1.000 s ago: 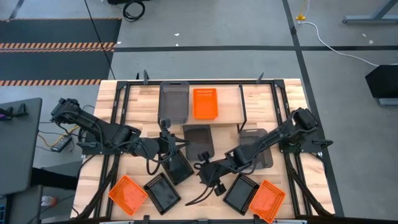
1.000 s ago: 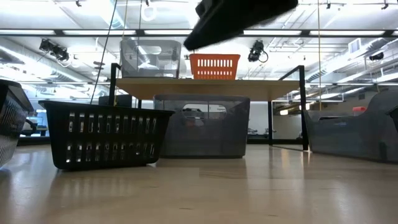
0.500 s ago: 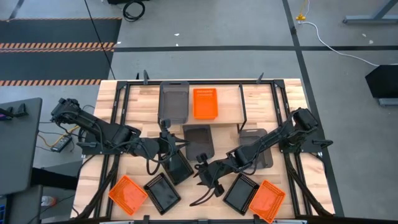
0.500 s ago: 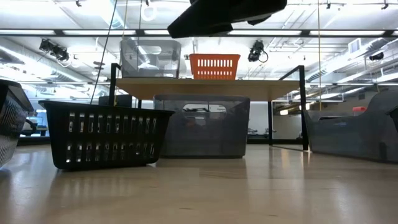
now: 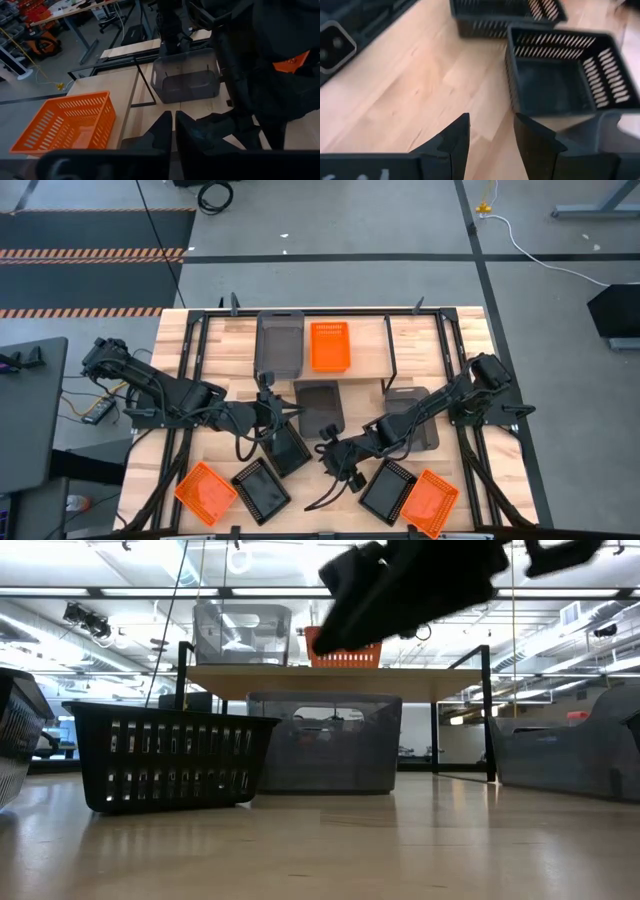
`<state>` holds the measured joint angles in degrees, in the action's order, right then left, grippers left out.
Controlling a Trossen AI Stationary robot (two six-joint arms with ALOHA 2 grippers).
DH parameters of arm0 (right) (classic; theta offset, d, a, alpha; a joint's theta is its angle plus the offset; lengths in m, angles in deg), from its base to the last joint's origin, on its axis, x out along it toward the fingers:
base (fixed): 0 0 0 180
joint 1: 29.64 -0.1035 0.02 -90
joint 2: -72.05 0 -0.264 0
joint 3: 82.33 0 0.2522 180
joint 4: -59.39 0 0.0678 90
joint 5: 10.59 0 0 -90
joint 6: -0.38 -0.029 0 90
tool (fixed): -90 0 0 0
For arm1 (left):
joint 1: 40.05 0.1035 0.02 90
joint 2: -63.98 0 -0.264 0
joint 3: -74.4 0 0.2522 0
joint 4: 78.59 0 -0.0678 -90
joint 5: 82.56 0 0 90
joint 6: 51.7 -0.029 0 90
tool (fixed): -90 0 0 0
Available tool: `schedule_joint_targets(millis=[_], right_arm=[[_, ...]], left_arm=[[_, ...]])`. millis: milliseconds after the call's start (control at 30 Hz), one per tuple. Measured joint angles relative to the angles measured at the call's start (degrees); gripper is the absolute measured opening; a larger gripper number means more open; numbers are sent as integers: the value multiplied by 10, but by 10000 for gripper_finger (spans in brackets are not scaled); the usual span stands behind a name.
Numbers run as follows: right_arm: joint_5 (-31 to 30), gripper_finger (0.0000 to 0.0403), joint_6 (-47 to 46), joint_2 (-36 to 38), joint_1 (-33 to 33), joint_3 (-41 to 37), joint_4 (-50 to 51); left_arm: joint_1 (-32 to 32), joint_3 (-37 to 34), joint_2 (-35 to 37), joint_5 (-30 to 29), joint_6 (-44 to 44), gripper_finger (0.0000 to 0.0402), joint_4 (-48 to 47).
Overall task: Stack baskets on shelf by color
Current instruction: Put the bottom right black bin on the shelf
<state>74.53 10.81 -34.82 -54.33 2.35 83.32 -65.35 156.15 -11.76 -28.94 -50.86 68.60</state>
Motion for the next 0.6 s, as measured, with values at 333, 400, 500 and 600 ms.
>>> schedule_joint_targets(millis=[333,400,500,600], right_arm=[[-25,160,-43,12,0,0,140],[-24,160,-78,26,-1,0,202],[5,160,-150,50,-7,0,298],[34,160,-223,71,-24,0,365]], left_arm=[[0,0,0,0,0,26,0],[0,0,0,0,0,26,0],[0,0,0,0,0,28,0],[0,0,0,0,0,33,0]])
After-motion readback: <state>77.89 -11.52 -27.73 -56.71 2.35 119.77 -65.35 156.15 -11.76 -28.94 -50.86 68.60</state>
